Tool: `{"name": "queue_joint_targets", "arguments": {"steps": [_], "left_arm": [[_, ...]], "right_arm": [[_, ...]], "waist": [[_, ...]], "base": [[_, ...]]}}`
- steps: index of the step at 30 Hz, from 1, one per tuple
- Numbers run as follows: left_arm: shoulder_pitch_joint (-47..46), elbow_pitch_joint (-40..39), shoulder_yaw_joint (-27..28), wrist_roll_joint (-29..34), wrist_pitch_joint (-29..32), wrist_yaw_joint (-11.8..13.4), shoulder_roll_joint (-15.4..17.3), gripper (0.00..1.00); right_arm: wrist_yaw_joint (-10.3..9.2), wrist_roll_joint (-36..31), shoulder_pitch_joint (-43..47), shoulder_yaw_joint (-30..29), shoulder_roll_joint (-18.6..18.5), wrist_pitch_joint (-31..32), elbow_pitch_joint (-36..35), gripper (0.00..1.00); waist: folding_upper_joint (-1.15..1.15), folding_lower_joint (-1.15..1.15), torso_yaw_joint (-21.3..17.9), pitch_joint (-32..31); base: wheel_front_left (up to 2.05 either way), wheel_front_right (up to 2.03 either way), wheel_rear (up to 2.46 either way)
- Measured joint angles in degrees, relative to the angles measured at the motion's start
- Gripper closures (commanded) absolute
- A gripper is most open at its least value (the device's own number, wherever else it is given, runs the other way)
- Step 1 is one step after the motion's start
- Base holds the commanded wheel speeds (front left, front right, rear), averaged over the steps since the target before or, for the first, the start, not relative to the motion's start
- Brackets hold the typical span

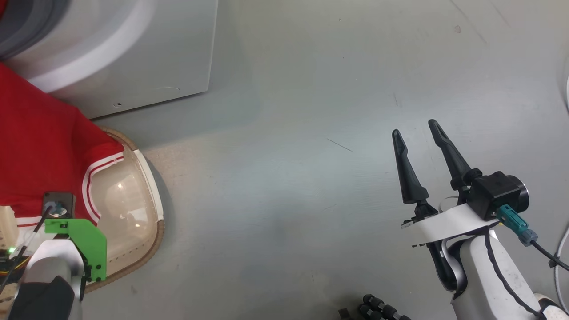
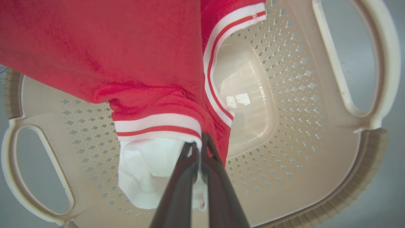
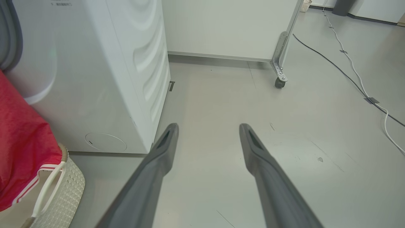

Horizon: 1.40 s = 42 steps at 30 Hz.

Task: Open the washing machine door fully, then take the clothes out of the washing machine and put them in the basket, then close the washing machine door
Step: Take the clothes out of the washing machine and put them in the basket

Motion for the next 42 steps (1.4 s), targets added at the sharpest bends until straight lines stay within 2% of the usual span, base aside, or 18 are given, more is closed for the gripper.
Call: {"name": "queue_joint_targets", "arguments": {"steps": [1, 2, 3, 19, 30, 42], "left_arm": [[-0.12, 0.44, 0.02, 0.0, -0.01, 0.01, 0.0, 0.62], [-0.2, 0.81, 0.05, 0.0, -0.05, 0.07, 0.0, 0.26], [-0.23, 1.02, 0.09, 0.0, -0.37, 0.37, 0.0, 0.0], [-2.05, 5.01, 1.53, -2.41, -4.98, 0.93, -2.1, 0.0], [-3.66, 4.71, 1.68, -3.54, -12.36, 0.24, -3.98, 0.0], [-3.78, 3.39, 0.51, -3.99, -21.43, -1.56, -5.58, 0.0]], "right_arm": [[0.0, 0.03, -0.15, -0.02, 0.0, 0.0, 0.01, 0.0], [0.0, 0.29, -0.37, -0.04, 0.01, 0.0, 0.01, 0.0], [-0.01, 0.57, -0.6, -0.08, 0.01, 0.0, 0.0, 0.0], [-0.58, 0.89, -0.81, -1.14, 0.08, 0.0, 0.82, 0.0], [-0.59, 0.7, -0.79, -2.37, 0.07, 0.0, 1.63, 0.0], [-0.59, -0.26, 0.14, -3.21, -0.22, 0.0, 2.75, 0.0]], "waist": [[0.0, 0.0, -0.06, 0.0], [0.0, 0.0, -0.11, -0.03], [0.0, 0.0, -0.15, -0.07], [0.0, 0.0, 0.91, -3.29], [0.0, 0.0, 2.93, -7.6], [0.0, 0.0, 7.17, -13.79]], "base": [[0.0, 0.0, 0.0], [0.0, 0.0, 0.0], [0.0, 0.0, 0.0], [0.0, 0.0, 0.0], [0.0, 0.0, 0.0], [0.0, 0.0, 0.0]]}}
